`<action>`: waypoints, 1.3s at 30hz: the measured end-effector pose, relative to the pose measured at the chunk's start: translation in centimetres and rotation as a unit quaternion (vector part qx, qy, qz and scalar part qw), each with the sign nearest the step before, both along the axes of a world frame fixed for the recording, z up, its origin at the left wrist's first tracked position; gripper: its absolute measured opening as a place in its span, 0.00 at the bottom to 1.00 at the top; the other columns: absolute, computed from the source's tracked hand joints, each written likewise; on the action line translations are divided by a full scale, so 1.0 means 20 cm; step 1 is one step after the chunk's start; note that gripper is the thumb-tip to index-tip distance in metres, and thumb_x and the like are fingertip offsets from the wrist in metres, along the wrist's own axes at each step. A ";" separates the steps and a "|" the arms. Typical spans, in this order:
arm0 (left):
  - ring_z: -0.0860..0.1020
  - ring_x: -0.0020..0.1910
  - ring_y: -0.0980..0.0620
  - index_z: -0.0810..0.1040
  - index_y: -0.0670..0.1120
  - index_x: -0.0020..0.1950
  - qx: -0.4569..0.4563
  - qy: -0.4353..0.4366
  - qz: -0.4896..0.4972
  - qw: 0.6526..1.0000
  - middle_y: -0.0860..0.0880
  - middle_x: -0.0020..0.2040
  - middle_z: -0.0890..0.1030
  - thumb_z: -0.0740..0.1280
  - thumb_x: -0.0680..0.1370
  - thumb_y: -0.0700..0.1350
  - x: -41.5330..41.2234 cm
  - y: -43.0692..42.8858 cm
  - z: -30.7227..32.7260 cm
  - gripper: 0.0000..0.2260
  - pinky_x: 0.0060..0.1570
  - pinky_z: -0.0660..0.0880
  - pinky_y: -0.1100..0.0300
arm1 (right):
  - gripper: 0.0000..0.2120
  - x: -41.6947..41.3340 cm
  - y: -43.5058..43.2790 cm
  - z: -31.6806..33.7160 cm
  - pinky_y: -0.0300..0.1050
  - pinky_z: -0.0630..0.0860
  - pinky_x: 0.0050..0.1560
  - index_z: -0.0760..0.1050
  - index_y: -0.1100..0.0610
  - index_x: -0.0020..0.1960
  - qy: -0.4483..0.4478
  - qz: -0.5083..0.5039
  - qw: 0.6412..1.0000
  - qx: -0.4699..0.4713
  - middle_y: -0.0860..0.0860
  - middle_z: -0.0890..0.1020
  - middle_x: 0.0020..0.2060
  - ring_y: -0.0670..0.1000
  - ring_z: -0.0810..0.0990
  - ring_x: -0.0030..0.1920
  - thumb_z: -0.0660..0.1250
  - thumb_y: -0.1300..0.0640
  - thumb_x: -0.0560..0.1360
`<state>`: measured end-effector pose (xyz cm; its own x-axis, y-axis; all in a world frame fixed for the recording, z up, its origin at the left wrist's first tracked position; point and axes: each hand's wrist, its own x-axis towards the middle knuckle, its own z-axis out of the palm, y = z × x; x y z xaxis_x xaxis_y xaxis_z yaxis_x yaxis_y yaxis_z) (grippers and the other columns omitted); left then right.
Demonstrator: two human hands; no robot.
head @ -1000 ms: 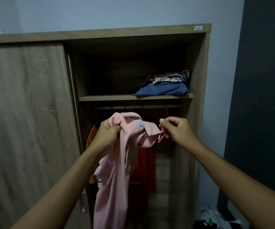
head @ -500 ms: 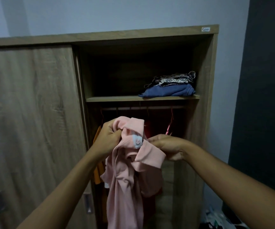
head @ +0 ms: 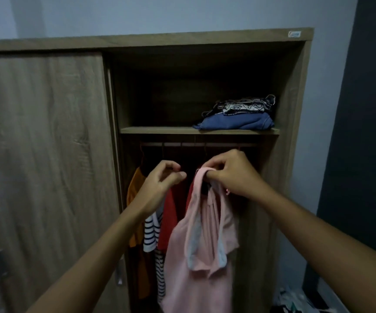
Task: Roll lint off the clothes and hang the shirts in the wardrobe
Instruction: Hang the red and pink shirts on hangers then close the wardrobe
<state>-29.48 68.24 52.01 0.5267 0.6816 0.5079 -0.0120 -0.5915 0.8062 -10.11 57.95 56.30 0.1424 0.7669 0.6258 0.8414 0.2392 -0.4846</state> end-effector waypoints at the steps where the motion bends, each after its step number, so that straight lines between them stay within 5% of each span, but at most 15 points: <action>1: 0.80 0.51 0.62 0.76 0.50 0.62 0.028 0.027 0.001 0.999 0.51 0.55 0.81 0.72 0.78 0.49 0.03 -0.03 -0.02 0.14 0.46 0.76 0.69 | 0.09 -0.02 0.00 -0.02 0.35 0.80 0.45 0.88 0.52 0.48 -0.019 -0.004 1.000 0.000 0.46 0.88 0.40 0.39 0.85 0.42 0.73 0.61 0.70; 3: 0.80 0.50 0.62 0.76 0.51 0.61 0.069 0.094 0.006 0.993 0.54 0.53 0.81 0.76 0.73 0.54 0.09 -0.06 -0.06 0.20 0.47 0.78 0.68 | 0.10 -0.02 0.00 -0.05 0.37 0.80 0.43 0.88 0.52 0.48 -0.005 -0.007 1.000 0.028 0.45 0.87 0.38 0.41 0.84 0.40 0.72 0.61 0.69; 7: 0.81 0.46 0.54 0.77 0.50 0.54 0.161 0.179 0.082 0.967 0.53 0.47 0.83 0.69 0.71 0.54 0.19 -0.04 -0.17 0.15 0.48 0.79 0.48 | 0.09 0.08 0.01 -0.04 0.32 0.75 0.36 0.88 0.51 0.45 0.035 -0.036 0.997 0.054 0.45 0.86 0.33 0.41 0.83 0.35 0.73 0.61 0.69; 12: 0.80 0.44 0.50 0.77 0.49 0.45 0.182 0.150 0.155 0.959 0.54 0.41 0.80 0.61 0.72 0.50 0.23 0.07 -0.21 0.08 0.45 0.75 0.52 | 0.07 0.22 -0.01 -0.10 0.29 0.73 0.35 0.87 0.51 0.46 0.041 -0.076 0.994 0.060 0.42 0.84 0.32 0.39 0.81 0.34 0.76 0.60 0.70; 18: 0.76 0.38 0.52 0.74 0.45 0.47 0.150 0.076 0.177 0.970 0.52 0.37 0.77 0.60 0.80 0.45 0.36 0.10 -0.23 0.06 0.43 0.74 0.48 | 0.04 0.40 0.06 -0.25 0.36 0.72 0.34 0.87 0.51 0.44 0.086 -0.101 0.991 0.010 0.46 0.84 0.31 0.40 0.78 0.31 0.77 0.58 0.70; 22: 0.78 0.40 0.46 0.72 0.46 0.46 0.139 0.049 0.192 0.970 0.51 0.36 0.76 0.61 0.82 0.47 0.45 0.13 -0.24 0.07 0.42 0.75 0.46 | 0.06 0.51 0.12 -0.39 0.38 0.73 0.37 0.84 0.42 0.38 0.082 -0.064 0.993 -0.049 0.41 0.84 0.32 0.38 0.79 0.32 0.76 0.52 0.71; 27: 0.78 0.39 0.44 0.71 0.46 0.45 0.119 0.042 0.187 0.974 0.48 0.36 0.78 0.59 0.80 0.53 0.57 0.20 -0.25 0.11 0.41 0.75 0.44 | 0.14 0.63 0.21 -0.48 0.38 0.70 0.32 0.85 0.53 0.39 0.185 -0.073 0.979 -0.049 0.47 0.82 0.28 0.40 0.74 0.27 0.72 0.43 0.75; 31: 0.77 0.39 0.43 0.70 0.45 0.43 0.128 0.037 0.190 0.973 0.48 0.35 0.76 0.63 0.80 0.47 0.66 0.30 -0.25 0.08 0.41 0.72 0.47 | 0.11 0.74 0.37 -0.55 0.41 0.70 0.34 0.85 0.56 0.39 0.239 -0.134 0.961 -0.040 0.55 0.83 0.32 0.44 0.73 0.27 0.74 0.49 0.75; 34: 0.75 0.40 0.44 0.69 0.45 0.44 0.125 0.034 0.191 0.973 0.49 0.36 0.76 0.63 0.79 0.46 0.71 0.38 -0.24 0.08 0.42 0.71 0.48 | 0.09 0.82 0.51 -0.59 0.40 0.69 0.35 0.82 0.54 0.36 0.283 -0.176 0.942 -0.035 0.49 0.81 0.30 0.39 0.73 0.24 0.75 0.54 0.74; 39: 0.75 0.41 0.43 0.70 0.44 0.43 0.130 0.033 0.193 0.972 0.49 0.35 0.76 0.64 0.79 0.46 0.79 0.56 -0.22 0.08 0.41 0.66 0.53 | 0.10 0.93 0.74 -0.64 0.43 0.73 0.43 0.79 0.53 0.36 0.333 -0.224 0.916 -0.023 0.46 0.81 0.31 0.46 0.77 0.34 0.75 0.53 0.73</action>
<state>-13.73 79.38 47.67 0.2935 0.6881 0.6636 0.2981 -0.7255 0.6204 8.54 72.81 43.42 0.7875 0.5617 0.2536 0.3639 -0.0916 -0.9269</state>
